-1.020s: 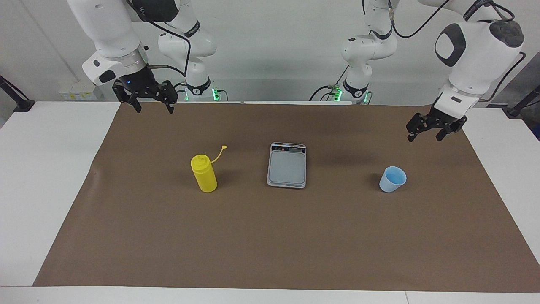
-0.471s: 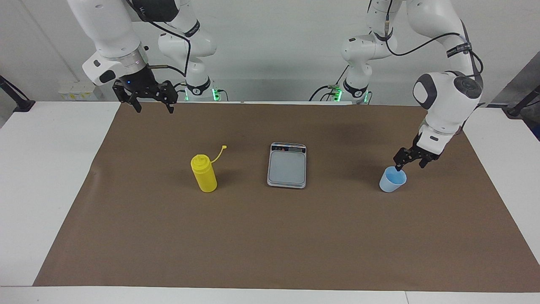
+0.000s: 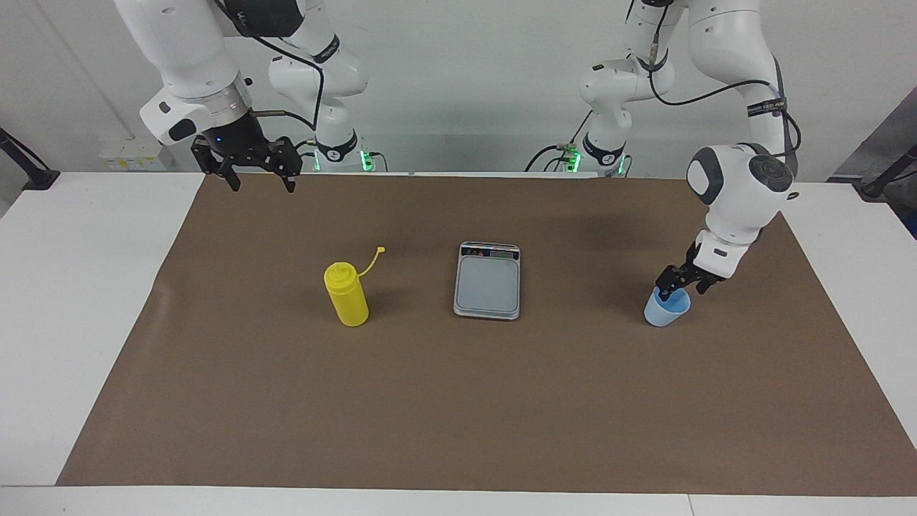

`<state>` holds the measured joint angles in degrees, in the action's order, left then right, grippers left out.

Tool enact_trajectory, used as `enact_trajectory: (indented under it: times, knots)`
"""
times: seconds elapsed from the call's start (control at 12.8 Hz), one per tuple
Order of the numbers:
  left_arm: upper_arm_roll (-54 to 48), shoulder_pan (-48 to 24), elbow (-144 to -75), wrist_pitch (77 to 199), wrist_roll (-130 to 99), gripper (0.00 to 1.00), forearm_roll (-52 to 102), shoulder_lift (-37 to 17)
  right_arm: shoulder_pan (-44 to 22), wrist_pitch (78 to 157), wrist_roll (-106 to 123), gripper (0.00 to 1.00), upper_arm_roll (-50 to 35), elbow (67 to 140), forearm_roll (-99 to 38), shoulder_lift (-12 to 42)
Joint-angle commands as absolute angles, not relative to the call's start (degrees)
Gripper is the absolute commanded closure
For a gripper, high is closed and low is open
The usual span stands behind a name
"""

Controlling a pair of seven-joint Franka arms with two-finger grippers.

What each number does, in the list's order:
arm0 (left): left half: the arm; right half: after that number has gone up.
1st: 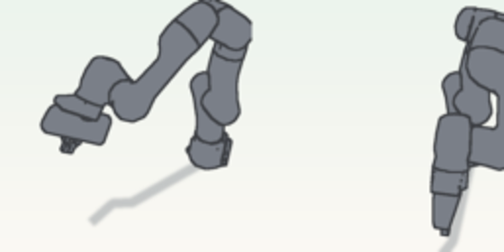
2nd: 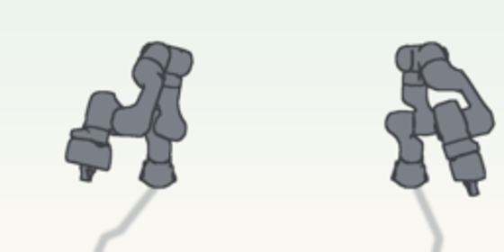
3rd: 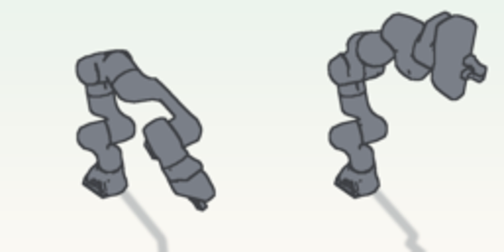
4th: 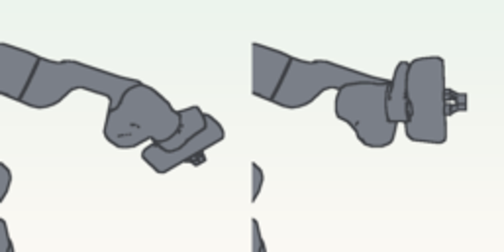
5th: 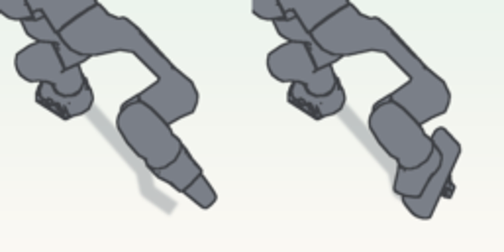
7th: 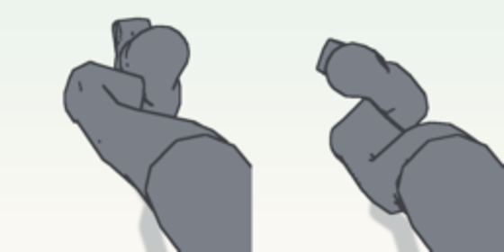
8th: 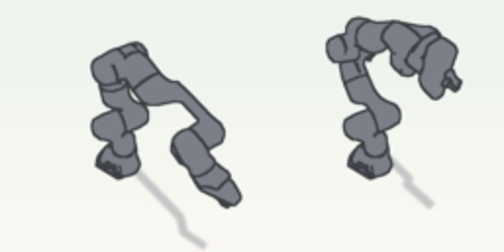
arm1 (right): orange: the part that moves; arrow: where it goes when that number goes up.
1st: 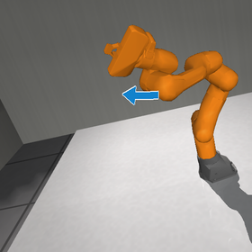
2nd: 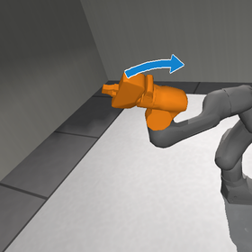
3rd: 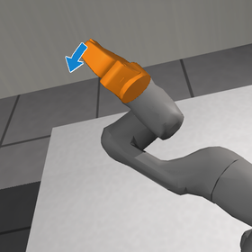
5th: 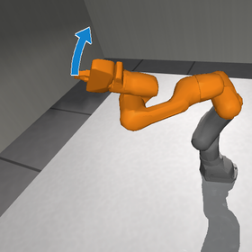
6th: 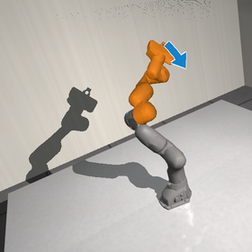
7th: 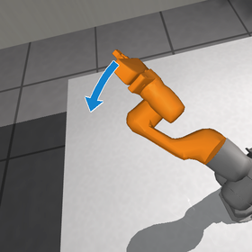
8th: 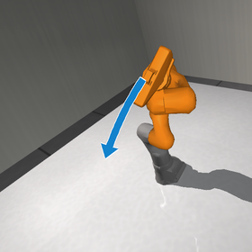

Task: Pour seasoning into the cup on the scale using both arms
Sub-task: 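Reach the left gripper to the light-blue cup and grasp it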

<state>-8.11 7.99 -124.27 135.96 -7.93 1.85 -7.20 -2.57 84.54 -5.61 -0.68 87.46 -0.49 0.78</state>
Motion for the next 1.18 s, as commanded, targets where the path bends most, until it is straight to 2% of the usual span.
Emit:
enact_trajectory:
  times: [0.0,0.16,0.24,0.55,0.78,1.1]
  knots:
    - [-8.17,7.82,-125.24,138.87,-8.09,0.22,2.29,-8.43,-2.02,85.43,-5.62,0.0,-0.88,89.3,-0.88,-0.62]
    - [-8.17,7.82,-125.24,138.96,-7.13,0.85,2.2,-8.7,-2.02,85.34,-5.62,0.0,-0.88,89.3,-0.88,-0.62]
    - [-8.17,7.82,-125.24,138.87,-6.25,1.0,2.2,-8.7,-2.02,85.43,-5.62,0.0,-0.88,89.3,-0.88,-0.62]
    - [-8.09,7.91,-122.8,135.71,-5.45,1.0,2.11,-8.61,-2.02,85.34,-5.62,0.0,-0.88,89.3,-0.88,-0.62]
    - [-8.43,7.47,-115.6,125.81,-5.45,1.0,2.11,-7.65,-2.02,85.34,-5.62,0.0,-0.88,89.3,-0.88,-0.62]
    - [-8.61,2.48,-104.18,110.25,-7.02,1.0,2.11,-6.59,-2.02,85.43,-5.62,0.0,-0.88,89.3,-0.88,-0.62]
